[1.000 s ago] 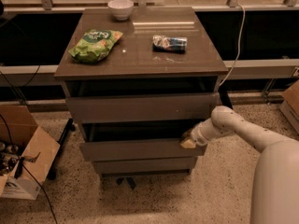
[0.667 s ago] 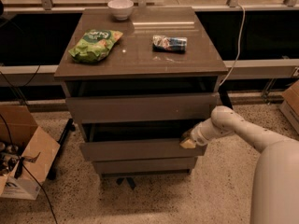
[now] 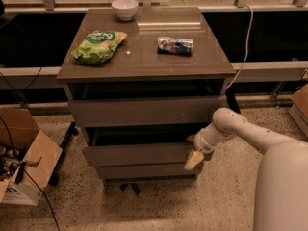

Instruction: Open middle drawer

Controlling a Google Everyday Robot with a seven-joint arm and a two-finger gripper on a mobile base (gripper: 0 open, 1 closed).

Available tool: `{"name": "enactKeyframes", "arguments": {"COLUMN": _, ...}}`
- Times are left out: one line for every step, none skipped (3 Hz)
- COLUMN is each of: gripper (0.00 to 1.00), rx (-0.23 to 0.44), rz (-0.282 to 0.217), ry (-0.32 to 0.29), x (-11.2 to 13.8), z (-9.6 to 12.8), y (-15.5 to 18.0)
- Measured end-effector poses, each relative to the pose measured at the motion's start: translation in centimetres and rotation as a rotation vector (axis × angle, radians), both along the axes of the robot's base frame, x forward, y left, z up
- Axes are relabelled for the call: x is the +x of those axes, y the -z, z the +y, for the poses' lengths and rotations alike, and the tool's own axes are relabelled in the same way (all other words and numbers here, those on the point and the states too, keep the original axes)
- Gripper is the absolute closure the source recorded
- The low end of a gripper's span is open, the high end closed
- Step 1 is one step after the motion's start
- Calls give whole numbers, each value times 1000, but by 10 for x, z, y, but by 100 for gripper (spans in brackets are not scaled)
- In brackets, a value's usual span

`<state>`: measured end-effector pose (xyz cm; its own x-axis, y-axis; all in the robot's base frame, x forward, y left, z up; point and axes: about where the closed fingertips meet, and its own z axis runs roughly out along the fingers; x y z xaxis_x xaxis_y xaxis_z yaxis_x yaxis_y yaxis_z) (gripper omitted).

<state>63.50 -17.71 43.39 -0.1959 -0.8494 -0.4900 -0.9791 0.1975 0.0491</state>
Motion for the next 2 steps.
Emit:
{"name": "enactKeyframes", "arguments": {"gripper": 0, "rx": 3, "rz": 4, "ry": -7, "x": -2, "z": 1, "y": 1}}
{"name": "enactKeyframes", "arguments": {"gripper": 0, "rx": -9, "rz": 0, "ry": -42, "x": -4, "z": 5, "y": 5}}
